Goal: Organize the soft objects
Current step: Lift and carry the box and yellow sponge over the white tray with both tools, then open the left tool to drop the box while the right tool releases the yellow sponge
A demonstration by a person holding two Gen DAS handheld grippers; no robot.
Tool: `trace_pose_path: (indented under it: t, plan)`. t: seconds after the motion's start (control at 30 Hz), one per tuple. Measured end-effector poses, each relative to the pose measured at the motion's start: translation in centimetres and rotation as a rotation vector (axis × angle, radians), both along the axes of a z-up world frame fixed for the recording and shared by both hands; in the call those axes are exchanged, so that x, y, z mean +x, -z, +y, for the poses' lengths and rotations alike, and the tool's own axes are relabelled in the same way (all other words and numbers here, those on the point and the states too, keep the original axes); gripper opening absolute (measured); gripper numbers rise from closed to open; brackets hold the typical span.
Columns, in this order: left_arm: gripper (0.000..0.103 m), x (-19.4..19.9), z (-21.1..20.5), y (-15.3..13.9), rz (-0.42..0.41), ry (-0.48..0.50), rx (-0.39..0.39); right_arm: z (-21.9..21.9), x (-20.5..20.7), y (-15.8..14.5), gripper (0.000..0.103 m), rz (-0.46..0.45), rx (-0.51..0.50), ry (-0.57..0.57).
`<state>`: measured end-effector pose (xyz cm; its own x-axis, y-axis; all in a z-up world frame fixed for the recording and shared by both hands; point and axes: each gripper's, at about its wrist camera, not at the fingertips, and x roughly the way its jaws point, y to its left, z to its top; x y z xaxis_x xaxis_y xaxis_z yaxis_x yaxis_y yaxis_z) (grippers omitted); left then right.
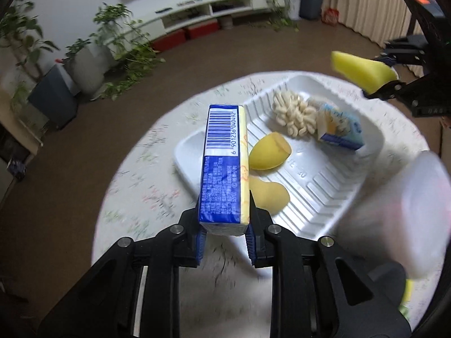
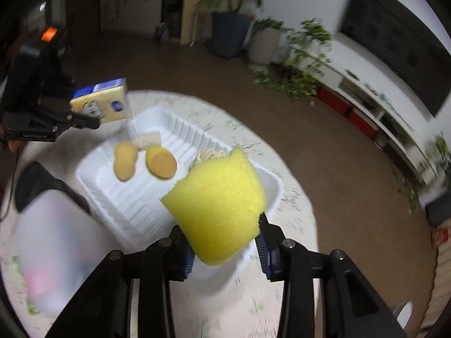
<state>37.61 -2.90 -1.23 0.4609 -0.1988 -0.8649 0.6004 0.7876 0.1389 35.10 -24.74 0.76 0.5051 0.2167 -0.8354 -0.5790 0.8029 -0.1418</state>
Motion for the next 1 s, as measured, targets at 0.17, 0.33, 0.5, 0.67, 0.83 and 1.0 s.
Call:
trace_pose_path:
  t: [0.17, 0.33, 0.5, 0.67, 0.83, 1.0]
  plan:
    - [0.022, 0.8, -1.8, 3.0, 0.009, 0.041, 0.038, 2.6, 2.0, 3.2, 0.040, 0.026, -0.041, -0.067]
    - [0.024, 1.8, -1.5, 2.8, 0.006, 0.019, -0.004, 3.6, 2.7, 4.1, 0.045, 0.037, -0.026, -0.098]
    - [0.044, 1.8, -1.8, 2.6, -0.014, 0.013, 0.008, 3.6, 3.0, 4.6, 0.055, 0.048, -0.023, -0.097]
    - [0.059, 2.2, -1.5, 2.1, 0.003, -0.003, -0.024, 3.2, 2.8, 4.7, 0.064, 0.052, -0.013, -0.094]
    - [0.060, 1.7, -1.0, 1.8, 0.001, -0.001, -0.034, 1.9, 2.4, 4.2, 0.071, 0.043, 0.015, -0.074]
    - [0.060, 1.2, 0.6, 0.4, -0.018, -0.032, -0.062, 0.9, 1.2, 3.6, 0.078, 0.029, 0.000, -0.084]
